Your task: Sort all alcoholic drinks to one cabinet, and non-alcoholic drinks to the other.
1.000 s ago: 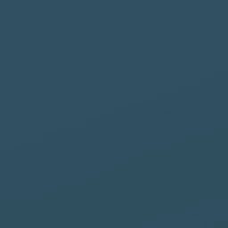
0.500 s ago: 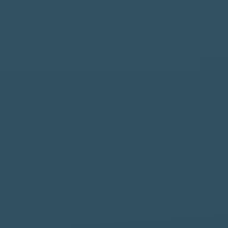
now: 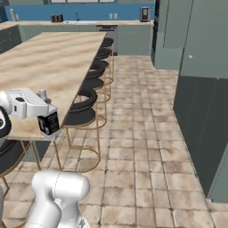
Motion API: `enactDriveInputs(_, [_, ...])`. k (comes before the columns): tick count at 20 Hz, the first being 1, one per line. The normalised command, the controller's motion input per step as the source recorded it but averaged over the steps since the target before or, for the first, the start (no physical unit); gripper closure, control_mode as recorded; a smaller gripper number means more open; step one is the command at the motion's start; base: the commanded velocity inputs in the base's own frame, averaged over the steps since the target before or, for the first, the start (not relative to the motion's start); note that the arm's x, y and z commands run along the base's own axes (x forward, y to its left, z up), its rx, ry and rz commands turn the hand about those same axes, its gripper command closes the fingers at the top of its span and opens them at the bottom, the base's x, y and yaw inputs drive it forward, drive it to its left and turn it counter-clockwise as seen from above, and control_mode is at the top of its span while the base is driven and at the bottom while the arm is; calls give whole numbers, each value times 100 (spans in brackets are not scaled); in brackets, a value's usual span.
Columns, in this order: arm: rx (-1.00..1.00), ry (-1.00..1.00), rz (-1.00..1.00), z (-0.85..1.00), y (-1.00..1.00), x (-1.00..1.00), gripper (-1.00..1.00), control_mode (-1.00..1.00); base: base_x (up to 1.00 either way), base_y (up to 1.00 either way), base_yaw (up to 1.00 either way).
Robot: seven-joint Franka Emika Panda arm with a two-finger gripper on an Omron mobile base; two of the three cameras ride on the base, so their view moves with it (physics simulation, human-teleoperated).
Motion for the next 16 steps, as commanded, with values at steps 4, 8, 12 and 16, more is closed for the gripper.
enactDriveInputs(4, [0,0,0,0,0,0,100,100,71,-34,20])
enactDriveInputs(8, [0,0,0,0,0,0,100,100,67,-34,18])
enactDriveInputs(12, [0,0,0,0,0,0,100,100,63,-37,15])
enactDriveInputs(16, [0,0,0,0,0,0,100,100,59,-42,12])
